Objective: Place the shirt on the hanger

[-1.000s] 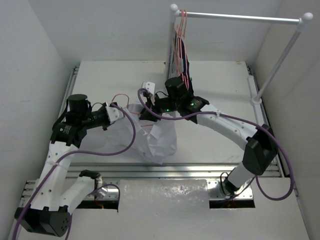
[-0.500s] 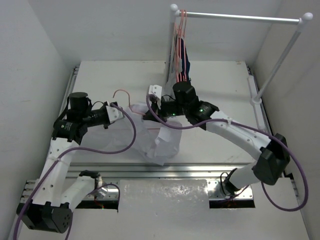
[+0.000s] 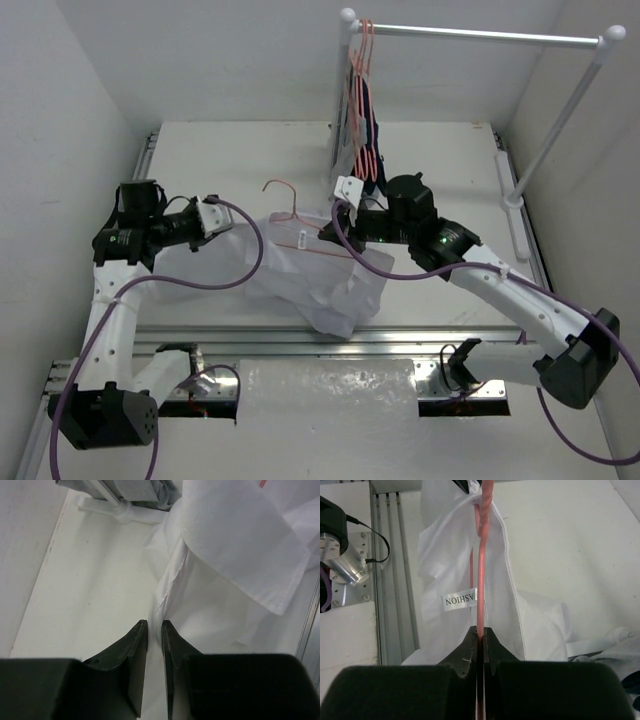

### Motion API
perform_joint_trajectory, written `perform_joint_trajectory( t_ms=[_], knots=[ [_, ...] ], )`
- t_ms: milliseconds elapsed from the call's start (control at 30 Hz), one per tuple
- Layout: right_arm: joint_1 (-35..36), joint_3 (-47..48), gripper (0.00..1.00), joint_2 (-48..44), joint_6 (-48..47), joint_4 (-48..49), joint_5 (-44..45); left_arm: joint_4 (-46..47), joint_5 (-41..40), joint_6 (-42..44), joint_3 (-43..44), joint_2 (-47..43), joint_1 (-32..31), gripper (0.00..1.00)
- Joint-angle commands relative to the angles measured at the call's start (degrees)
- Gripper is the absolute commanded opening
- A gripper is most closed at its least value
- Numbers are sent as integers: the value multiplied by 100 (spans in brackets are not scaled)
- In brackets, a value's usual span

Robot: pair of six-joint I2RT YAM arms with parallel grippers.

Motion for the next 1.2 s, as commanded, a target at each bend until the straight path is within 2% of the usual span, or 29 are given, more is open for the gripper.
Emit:
perform_joint_trajectory(
  t_ms=[0,100,167,367,400,433,467,500,600,733,900,1033,1133,1167],
  knots=[
    [-43,101,0,-327,-89,74,-51,214,-334,222,-125,17,106,16],
    [-52,171,0,-406,-133,-137,-43,285,-247,134,-107,61,123,18],
    [-43,162,0,-432,-159,-216,62,250,-168,168,-20,1,123,23],
    [-52,162,0,-660,-317,-436,176,417,-676,230,-204,-18,184,29],
    [-52,171,0,-687,-343,-471,238,408,-642,196,-187,17,246,34],
    [-52,189,0,-696,-370,-524,308,295,-581,186,-143,52,333,43],
    [-52,206,0,-713,-414,-559,448,163,-424,230,5,148,508,67],
    [-52,224,0,-705,-440,-594,502,14,-326,300,94,193,580,99],
    [-43,285,0,-644,-484,-700,581,-540,157,774,384,246,957,100],
    [-52,329,0,-556,-467,-691,476,-655,184,994,324,141,1020,99],
    [-52,338,0,-564,-423,-586,441,-988,43,1538,130,482,1020,84],
    [-52,417,0,-582,-405,-585,371,-1183,26,1760,-2,843,1011,83],
    [-52,382,0,-652,-414,-612,344,-789,-114,1488,-238,896,1020,57],
    [-52,356,0,-687,-414,-603,344,-674,-132,1418,-300,896,1011,29]
  ],
)
